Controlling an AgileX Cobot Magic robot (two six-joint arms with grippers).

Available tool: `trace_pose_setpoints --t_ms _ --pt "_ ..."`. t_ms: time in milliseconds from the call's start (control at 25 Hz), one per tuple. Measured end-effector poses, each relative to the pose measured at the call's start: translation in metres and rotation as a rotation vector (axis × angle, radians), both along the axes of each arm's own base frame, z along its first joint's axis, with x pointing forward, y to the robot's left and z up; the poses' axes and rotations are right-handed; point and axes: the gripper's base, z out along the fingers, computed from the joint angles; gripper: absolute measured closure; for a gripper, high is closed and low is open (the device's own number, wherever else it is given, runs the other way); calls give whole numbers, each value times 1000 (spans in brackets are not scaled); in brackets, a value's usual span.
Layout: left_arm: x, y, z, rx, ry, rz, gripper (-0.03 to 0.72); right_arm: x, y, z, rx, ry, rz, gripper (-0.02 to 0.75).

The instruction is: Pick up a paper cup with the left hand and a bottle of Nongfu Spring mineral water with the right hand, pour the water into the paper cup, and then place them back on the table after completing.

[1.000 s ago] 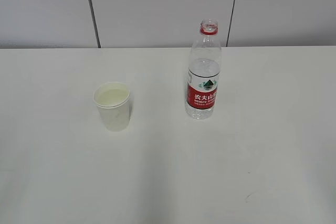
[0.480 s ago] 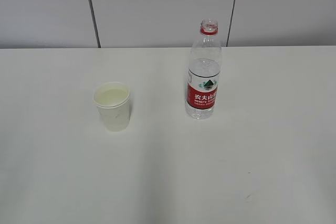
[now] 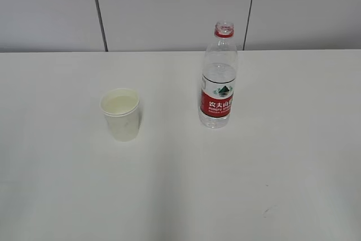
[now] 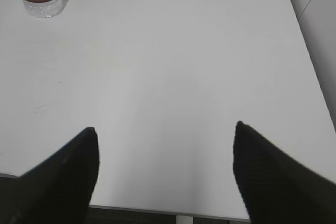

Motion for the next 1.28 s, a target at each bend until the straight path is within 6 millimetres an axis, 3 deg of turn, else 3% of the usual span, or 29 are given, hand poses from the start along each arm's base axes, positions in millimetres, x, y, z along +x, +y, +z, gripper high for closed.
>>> trace_pose_setpoints --t_ms 1280 --pt "0 0 0 -2 -1 -1 188 0 -1 -1 -5 3 -6 150"
